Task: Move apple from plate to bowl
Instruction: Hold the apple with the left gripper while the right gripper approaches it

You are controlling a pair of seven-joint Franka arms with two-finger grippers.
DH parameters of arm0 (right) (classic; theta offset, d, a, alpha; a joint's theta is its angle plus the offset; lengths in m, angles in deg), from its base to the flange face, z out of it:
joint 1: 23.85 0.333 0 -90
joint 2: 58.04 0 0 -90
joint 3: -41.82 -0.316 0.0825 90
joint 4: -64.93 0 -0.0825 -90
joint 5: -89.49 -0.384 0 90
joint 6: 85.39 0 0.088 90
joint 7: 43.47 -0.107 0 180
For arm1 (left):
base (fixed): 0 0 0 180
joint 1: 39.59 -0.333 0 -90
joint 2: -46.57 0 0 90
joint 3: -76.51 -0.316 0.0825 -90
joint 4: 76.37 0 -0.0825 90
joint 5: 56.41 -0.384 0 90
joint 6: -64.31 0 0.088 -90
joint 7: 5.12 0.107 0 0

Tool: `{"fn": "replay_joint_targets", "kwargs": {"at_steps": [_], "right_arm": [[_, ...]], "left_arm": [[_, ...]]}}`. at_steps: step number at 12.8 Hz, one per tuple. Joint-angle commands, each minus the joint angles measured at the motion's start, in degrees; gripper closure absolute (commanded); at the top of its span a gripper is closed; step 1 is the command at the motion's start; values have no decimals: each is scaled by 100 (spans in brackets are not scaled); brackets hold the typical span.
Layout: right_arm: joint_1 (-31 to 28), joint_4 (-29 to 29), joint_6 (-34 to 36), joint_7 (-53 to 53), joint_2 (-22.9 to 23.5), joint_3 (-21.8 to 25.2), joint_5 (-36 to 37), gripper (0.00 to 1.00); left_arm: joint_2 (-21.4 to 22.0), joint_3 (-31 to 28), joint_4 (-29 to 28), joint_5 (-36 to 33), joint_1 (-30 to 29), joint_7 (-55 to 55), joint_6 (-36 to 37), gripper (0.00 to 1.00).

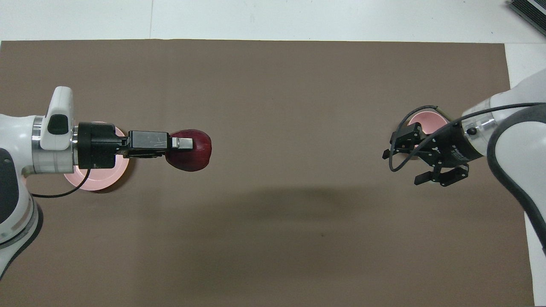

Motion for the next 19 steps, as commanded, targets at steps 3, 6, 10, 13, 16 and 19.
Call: {"fn": "replay_joint_targets", "kwargs": {"at_steps": [3,6,10,13,16,19], "right_arm": [[296,470,-575,-905,242,-25,-1689,0],[384,1033,-1042,-1257,120,-25,-3043,0],[743,1104,-1199,-1749,76,-25,-4276,0],[1069,1113,-1621,-2346,67,-25,-4813,0],[1586,1192,-2331,-2690,15,-34,-5033,0],[1869,1192,-2685,-2831,15,-34,-5122,0]], "left_arm": [[117,97,-129,145,-28,63,-50,100],[125,150,-129,153,-19,55,-120,100],[90,273,-129,145,16,46,-330,100],[46,369,-129,171,16,37,-514,100],[11,493,-129,180,25,-42,-770,100],[-42,624,-102,180,25,-86,-1085,100]]}}
